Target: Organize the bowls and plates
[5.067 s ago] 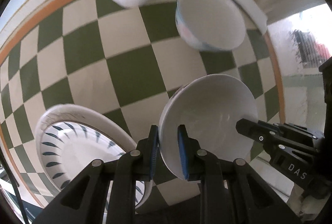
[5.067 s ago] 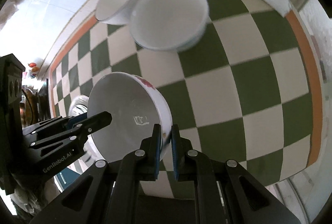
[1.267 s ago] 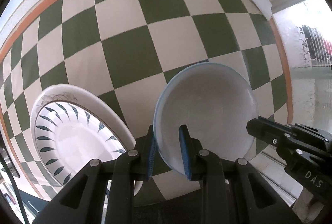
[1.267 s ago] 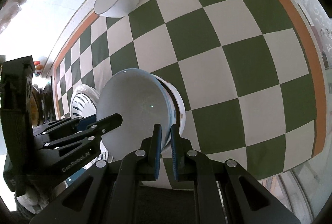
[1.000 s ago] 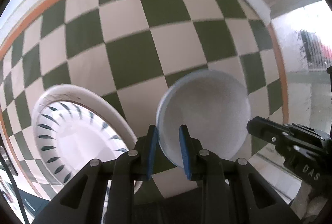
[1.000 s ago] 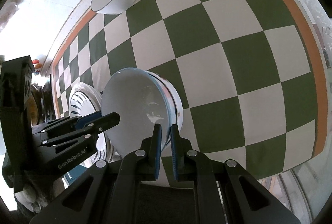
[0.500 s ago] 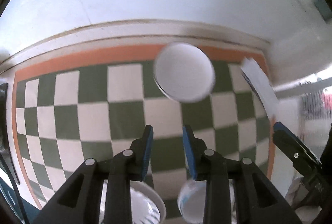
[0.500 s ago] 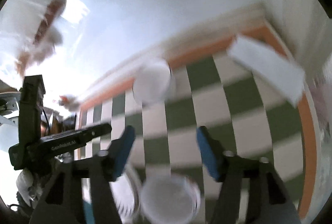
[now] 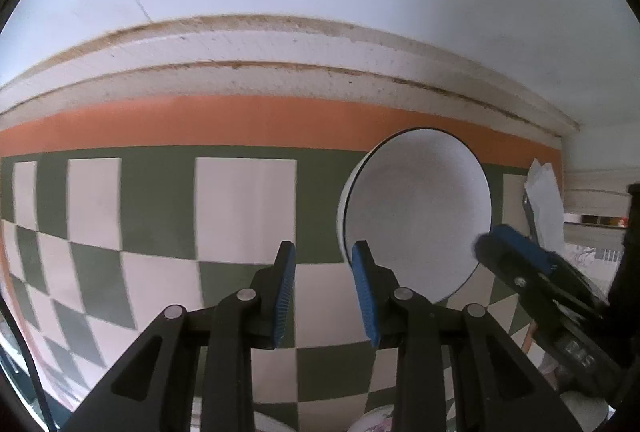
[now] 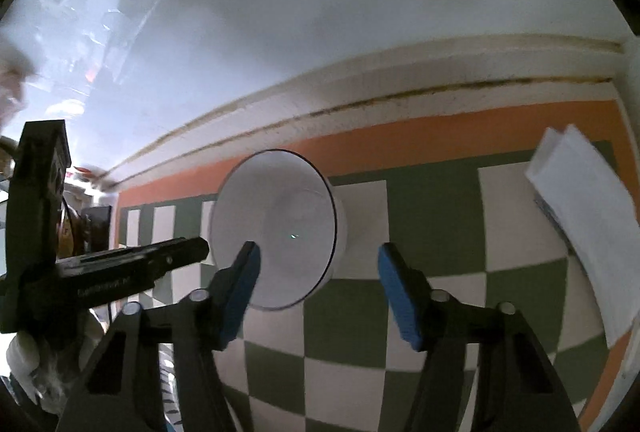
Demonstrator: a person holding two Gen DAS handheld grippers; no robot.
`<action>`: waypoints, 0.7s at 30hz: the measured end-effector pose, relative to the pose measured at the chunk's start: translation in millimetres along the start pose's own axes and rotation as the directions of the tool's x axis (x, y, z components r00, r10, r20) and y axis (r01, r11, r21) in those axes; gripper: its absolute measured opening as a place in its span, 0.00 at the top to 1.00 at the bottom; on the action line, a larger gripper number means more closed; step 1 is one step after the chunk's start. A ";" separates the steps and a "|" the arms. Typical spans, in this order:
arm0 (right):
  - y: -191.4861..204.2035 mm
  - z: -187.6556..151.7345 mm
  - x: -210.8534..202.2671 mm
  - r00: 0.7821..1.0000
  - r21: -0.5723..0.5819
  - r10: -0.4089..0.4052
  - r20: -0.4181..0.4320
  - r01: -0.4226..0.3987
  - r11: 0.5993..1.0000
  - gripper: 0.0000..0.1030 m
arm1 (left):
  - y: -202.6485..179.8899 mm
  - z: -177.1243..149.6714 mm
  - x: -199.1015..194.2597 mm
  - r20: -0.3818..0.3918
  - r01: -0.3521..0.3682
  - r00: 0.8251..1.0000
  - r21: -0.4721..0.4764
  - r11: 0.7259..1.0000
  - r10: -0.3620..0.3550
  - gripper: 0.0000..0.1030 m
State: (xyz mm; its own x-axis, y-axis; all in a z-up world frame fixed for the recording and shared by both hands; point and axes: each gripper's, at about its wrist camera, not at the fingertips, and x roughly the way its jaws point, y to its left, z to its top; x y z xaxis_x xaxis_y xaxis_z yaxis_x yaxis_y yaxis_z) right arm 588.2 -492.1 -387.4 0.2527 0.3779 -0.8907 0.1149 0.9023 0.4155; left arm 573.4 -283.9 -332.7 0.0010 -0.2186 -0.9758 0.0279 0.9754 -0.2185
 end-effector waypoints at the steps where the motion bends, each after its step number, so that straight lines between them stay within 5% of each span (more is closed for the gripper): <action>1: -1.4 3.9 7.7 1.000 0.009 0.002 -0.020 -0.002 1.000 0.52 | -0.5 1.2 2.8 -0.008 0.001 1.000 -0.001 1.000 -0.001 0.74; 7: -7.2 10.6 32.2 0.998 0.023 -0.003 -0.062 0.005 1.000 0.79 | -6.3 8.8 10.6 -0.002 0.011 1.000 0.023 1.000 -0.011 0.75; 9: -11.9 12.4 35.2 0.998 0.034 -0.011 -0.065 0.013 0.999 0.87 | -8.6 10.6 12.5 -0.003 0.010 1.000 0.035 0.999 -0.010 0.84; 21: -13.9 8.8 32.6 0.999 0.037 -0.007 -0.054 0.009 0.999 0.88 | -12.1 12.5 15.0 0.017 0.003 1.000 0.058 0.998 -0.004 0.87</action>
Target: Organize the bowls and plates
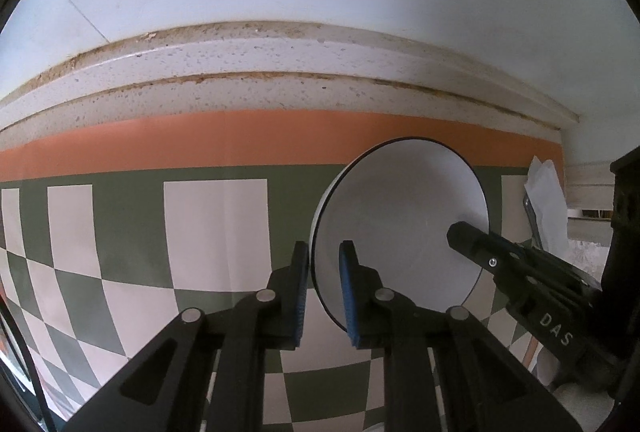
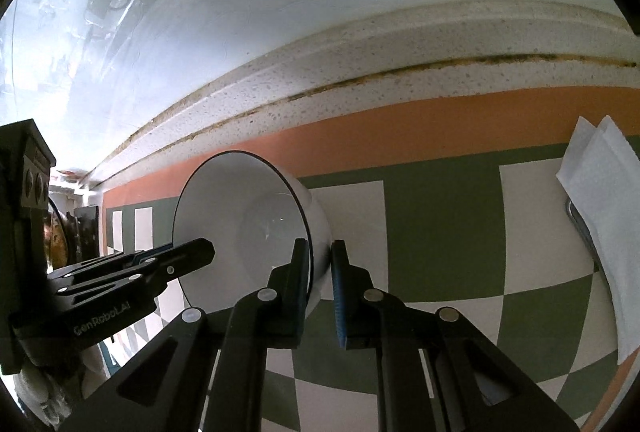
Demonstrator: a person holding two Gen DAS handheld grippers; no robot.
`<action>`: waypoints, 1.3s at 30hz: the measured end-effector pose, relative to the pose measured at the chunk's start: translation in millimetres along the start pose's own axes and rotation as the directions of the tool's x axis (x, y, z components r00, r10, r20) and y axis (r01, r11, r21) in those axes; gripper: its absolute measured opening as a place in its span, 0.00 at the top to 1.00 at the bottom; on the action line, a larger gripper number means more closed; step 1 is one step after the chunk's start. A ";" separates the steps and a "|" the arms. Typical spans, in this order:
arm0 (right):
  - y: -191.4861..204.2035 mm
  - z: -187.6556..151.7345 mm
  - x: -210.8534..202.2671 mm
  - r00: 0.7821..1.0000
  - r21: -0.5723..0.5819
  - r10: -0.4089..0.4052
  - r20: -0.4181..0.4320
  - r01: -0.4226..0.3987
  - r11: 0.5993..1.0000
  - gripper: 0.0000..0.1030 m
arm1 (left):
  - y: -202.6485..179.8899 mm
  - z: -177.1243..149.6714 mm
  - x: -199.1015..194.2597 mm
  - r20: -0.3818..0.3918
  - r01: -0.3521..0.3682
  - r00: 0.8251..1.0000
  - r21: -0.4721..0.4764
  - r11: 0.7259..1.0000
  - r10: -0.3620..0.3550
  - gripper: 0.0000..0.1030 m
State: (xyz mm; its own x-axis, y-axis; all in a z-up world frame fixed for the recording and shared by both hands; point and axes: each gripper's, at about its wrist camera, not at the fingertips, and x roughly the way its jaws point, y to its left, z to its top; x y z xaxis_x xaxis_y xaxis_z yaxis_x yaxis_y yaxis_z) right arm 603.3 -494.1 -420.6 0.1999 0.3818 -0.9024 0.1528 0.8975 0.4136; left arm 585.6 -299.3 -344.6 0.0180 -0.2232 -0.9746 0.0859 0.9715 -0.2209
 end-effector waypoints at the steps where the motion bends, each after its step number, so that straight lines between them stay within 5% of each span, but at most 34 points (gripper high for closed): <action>1: 0.1 -0.2 -0.7 1.000 0.001 -0.005 -0.002 0.005 1.000 0.89 | -0.3 -0.6 -1.2 0.003 0.001 1.000 0.002 1.000 -0.001 0.87; 21: 8.1 -37.0 -60.5 0.999 -0.016 0.010 0.032 -0.009 1.000 0.90 | -21.8 -45.9 -52.9 0.080 0.007 0.997 0.055 0.998 -0.011 0.87; 39: 24.6 -156.0 -145.6 0.995 -0.020 0.008 0.097 -0.006 1.000 0.90 | -40.0 -150.6 -105.9 0.114 0.040 0.992 0.136 0.990 -0.056 0.87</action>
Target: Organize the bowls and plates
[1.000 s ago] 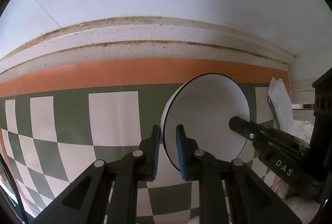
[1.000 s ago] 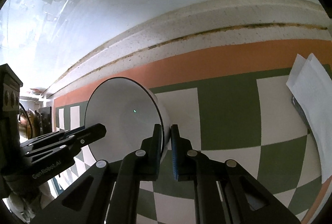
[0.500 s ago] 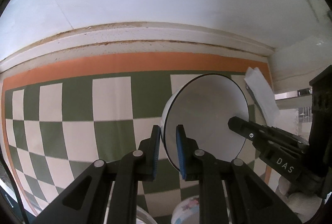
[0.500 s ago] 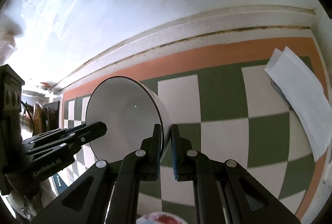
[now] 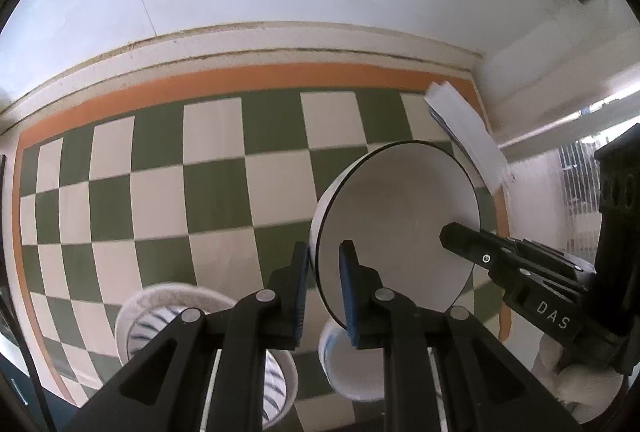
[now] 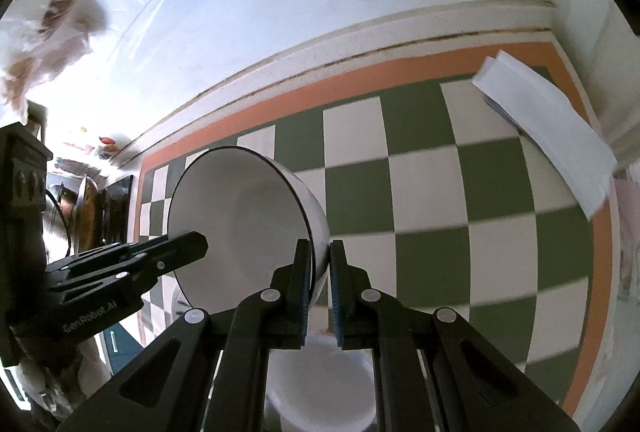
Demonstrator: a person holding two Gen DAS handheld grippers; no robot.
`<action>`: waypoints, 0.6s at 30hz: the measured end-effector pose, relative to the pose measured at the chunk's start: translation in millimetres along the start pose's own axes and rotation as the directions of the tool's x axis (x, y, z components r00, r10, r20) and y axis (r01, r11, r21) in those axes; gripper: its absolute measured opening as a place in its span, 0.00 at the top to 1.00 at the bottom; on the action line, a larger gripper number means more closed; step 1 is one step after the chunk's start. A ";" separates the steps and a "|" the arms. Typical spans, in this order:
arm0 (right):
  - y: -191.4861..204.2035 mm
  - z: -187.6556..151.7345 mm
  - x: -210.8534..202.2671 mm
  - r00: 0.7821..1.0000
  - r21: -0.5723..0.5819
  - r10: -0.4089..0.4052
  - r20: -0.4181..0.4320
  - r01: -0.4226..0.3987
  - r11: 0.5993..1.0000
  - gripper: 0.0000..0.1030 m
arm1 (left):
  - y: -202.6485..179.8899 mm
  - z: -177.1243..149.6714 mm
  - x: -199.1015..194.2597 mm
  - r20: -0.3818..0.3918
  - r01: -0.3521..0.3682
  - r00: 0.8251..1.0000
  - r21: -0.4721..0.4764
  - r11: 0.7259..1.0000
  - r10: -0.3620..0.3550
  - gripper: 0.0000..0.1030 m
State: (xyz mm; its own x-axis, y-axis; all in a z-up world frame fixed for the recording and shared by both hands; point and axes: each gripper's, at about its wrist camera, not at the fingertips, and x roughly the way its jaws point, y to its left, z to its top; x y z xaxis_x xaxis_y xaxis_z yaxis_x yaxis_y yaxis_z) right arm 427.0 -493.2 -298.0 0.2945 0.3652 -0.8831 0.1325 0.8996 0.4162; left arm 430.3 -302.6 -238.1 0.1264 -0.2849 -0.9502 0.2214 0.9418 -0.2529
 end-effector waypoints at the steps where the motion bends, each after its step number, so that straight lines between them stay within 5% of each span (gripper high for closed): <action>1: -0.6 -9.3 -4.5 1.000 0.007 -0.001 0.002 0.001 1.000 0.90 | -2.5 -6.6 -2.1 -0.001 0.001 1.000 0.010 1.000 -0.001 0.87; 18: -15.4 -114.3 -12.2 0.999 0.090 -0.032 -0.036 0.035 0.995 0.89 | -18.3 -84.5 16.1 -0.090 0.009 0.996 0.092 0.996 -0.001 0.87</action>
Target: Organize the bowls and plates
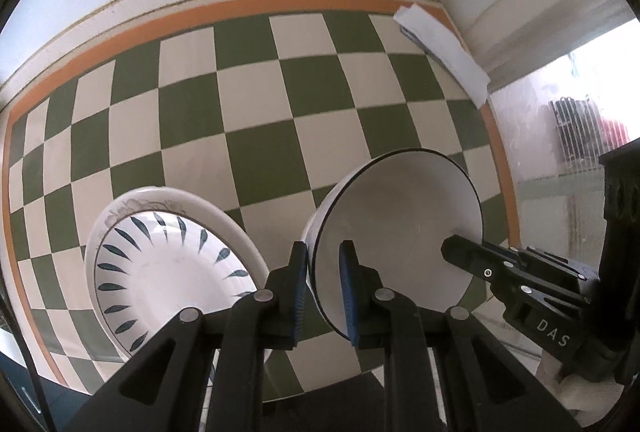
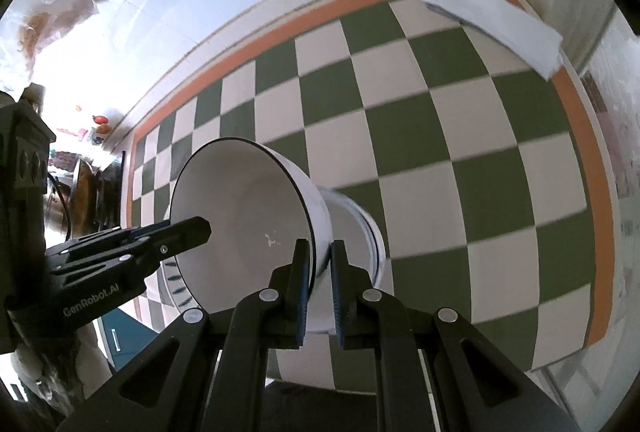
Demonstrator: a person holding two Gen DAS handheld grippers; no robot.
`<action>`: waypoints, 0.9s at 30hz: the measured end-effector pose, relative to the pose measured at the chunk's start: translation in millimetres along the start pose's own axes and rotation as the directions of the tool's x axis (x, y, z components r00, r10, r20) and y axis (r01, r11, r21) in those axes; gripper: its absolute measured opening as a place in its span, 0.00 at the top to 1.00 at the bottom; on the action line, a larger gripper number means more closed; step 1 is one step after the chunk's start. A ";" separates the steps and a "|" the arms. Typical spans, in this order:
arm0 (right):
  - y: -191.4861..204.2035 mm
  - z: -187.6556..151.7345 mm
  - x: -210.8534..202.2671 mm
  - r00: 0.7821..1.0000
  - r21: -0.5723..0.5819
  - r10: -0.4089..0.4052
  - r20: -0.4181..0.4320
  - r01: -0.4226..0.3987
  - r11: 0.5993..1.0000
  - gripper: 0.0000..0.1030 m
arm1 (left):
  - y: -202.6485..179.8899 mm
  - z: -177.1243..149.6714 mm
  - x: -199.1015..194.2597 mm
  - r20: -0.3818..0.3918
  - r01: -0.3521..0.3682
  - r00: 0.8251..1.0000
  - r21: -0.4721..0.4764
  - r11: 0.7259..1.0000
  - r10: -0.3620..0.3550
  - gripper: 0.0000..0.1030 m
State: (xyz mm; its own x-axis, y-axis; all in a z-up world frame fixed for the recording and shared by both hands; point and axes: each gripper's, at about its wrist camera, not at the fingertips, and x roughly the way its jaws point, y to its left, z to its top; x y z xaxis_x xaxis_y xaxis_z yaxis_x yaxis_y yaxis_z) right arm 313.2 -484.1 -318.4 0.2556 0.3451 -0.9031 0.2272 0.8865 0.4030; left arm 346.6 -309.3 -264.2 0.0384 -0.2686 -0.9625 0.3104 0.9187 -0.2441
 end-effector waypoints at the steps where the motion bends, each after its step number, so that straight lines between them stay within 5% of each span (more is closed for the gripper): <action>1: -1.7 -2.7 1.8 1.000 0.002 -0.002 -0.004 0.002 1.000 0.89 | -1.0 -1.2 3.0 -0.005 -0.004 1.000 0.003 1.000 0.004 0.87; 27: -15.4 5.7 34.4 0.993 0.033 -0.060 -0.105 0.064 0.997 0.87 | -6.4 -1.7 45.1 -0.080 -0.046 0.996 0.014 0.999 0.047 0.85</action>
State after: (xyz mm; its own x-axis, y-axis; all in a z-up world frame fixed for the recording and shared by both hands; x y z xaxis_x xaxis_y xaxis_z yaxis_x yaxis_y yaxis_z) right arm 323.9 -487.7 -354.8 0.1417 0.3216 -0.9362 0.2739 0.8961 0.3493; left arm 344.7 -326.9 -306.3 -0.0235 -0.2013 -0.9792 0.3218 0.9259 -0.1981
